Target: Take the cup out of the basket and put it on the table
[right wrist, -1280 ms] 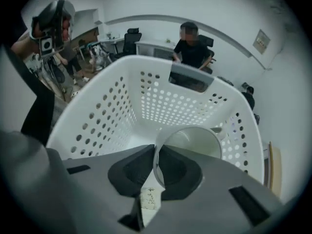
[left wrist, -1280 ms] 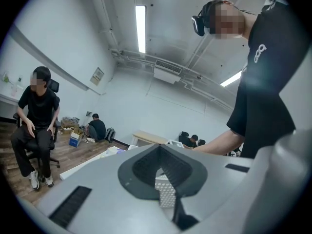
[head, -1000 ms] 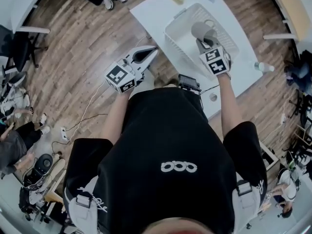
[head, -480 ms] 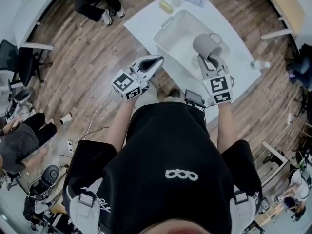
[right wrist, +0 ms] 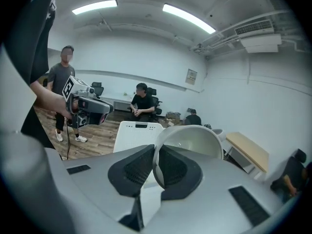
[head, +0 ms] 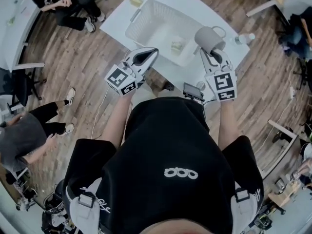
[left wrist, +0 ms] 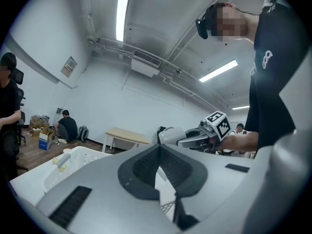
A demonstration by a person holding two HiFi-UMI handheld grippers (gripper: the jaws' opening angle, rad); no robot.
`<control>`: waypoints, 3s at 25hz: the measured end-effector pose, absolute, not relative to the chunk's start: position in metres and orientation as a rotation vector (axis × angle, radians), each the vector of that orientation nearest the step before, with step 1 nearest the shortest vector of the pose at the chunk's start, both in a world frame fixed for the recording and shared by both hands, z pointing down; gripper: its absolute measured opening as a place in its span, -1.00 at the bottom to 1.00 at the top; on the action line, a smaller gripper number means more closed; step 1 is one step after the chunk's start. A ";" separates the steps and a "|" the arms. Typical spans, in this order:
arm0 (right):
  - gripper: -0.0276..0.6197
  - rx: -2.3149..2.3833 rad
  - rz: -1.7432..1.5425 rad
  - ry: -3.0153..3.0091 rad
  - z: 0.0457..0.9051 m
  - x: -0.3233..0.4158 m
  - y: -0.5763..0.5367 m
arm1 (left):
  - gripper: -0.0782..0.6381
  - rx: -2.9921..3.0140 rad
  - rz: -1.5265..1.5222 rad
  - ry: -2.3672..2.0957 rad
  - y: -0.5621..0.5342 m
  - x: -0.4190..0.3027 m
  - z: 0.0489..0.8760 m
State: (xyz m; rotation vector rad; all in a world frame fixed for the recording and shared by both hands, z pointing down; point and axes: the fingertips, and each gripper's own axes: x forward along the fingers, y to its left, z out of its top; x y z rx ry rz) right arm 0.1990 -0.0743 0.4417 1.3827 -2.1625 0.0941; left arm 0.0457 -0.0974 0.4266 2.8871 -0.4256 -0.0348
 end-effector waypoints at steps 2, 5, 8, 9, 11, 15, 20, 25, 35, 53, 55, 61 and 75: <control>-0.77 1.423 0.109 -2.141 0.443 0.217 -0.062 | -0.76 2.890 -0.034 -0.394 -0.093 0.061 0.427; -0.77 1.478 0.140 -2.103 0.448 0.242 -0.042 | -0.76 2.902 -0.018 -0.334 -0.085 0.083 0.425; -0.77 1.530 0.181 -2.067 0.454 0.258 -0.021 | -0.76 2.912 -0.001 -0.266 -0.074 0.100 0.423; -0.77 1.538 0.190 -2.058 0.456 0.262 -0.016 | -0.76 2.912 0.001 -0.254 -0.071 0.104 0.422; -0.77 1.548 0.204 -2.046 0.459 0.268 -0.009 | -0.76 2.914 0.007 -0.232 -0.065 0.111 0.423; -0.77 1.546 0.233 -2.014 0.470 0.276 0.001 | -0.76 2.920 0.037 -0.200 -0.058 0.120 0.429; -0.77 1.450 0.298 -1.961 0.505 0.281 0.003 | -0.76 2.905 0.036 -0.181 -0.046 0.121 0.431; -0.77 1.288 0.328 -1.861 0.564 0.290 -0.004 | -0.76 2.916 0.045 -0.177 -0.037 0.124 0.435; -0.77 0.917 0.378 -1.732 0.675 0.282 -0.017 | -0.76 2.886 0.057 -0.224 -0.031 0.111 0.447; -0.77 0.566 0.422 -1.543 0.766 0.286 -0.017 | -0.76 2.838 0.050 -0.364 -0.036 0.079 0.456; -0.77 0.560 0.410 -1.533 0.766 0.285 -0.020 | -0.76 2.838 0.048 -0.365 -0.039 0.077 0.458; -0.77 0.530 0.379 -1.489 0.770 0.284 -0.017 | -0.76 2.833 0.036 -0.378 -0.040 0.075 0.458; -0.77 0.699 0.312 -1.566 0.710 0.281 -0.018 | -0.76 2.796 0.036 -0.405 -0.051 0.066 0.464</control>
